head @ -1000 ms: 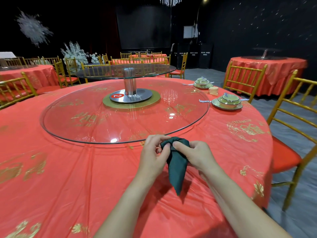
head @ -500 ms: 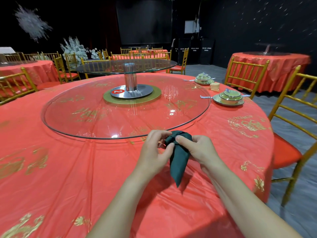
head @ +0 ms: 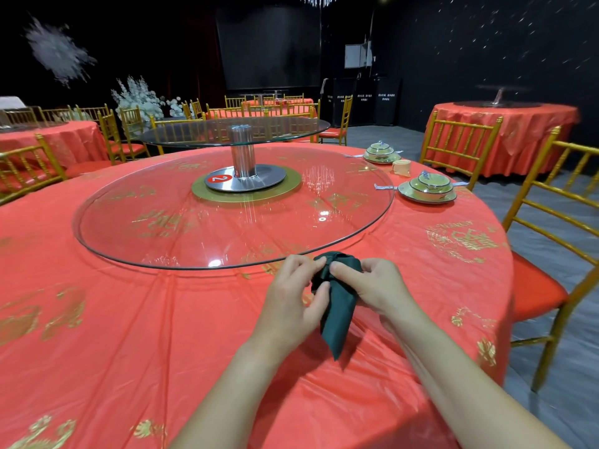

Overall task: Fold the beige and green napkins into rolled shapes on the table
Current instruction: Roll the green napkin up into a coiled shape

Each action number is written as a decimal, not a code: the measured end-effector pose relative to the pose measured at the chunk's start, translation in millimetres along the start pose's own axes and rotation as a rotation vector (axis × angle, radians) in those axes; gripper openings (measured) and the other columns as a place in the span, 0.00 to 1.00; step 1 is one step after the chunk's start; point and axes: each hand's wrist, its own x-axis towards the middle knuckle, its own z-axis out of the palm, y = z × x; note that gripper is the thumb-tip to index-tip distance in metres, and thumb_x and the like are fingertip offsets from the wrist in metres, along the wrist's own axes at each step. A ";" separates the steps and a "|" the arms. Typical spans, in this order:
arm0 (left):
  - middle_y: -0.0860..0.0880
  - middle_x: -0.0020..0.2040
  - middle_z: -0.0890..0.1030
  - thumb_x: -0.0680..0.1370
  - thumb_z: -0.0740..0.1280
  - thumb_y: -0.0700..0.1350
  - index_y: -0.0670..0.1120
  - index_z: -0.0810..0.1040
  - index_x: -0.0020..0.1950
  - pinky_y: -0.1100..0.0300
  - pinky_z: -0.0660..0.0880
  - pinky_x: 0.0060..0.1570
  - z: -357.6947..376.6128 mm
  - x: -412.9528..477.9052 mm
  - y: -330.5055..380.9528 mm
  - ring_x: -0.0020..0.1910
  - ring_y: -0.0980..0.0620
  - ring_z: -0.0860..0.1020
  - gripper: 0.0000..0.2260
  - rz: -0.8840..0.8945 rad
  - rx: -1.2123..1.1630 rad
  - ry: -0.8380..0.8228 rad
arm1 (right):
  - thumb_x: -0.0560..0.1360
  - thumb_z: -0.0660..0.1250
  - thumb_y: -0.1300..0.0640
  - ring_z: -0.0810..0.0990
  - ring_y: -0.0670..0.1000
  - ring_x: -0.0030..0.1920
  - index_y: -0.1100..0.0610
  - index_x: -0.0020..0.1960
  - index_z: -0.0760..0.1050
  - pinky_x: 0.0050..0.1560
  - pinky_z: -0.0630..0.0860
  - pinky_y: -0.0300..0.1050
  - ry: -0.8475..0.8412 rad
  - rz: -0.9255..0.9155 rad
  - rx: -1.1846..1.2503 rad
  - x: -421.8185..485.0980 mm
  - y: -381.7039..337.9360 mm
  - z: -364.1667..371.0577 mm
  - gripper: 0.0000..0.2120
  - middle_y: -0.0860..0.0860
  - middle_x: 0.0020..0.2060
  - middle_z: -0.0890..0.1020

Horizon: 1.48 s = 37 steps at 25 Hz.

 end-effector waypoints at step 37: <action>0.56 0.44 0.79 0.58 0.62 0.64 0.54 0.75 0.47 0.54 0.70 0.50 9.8 -1.8 -14.1 0.51 0.50 0.74 0.23 -0.446 0.256 -0.459 | 0.79 0.53 0.40 0.67 0.48 0.25 0.55 0.37 0.78 0.26 0.61 0.39 -0.055 0.115 -0.399 -0.8 -13.5 -33.6 0.25 0.50 0.29 0.73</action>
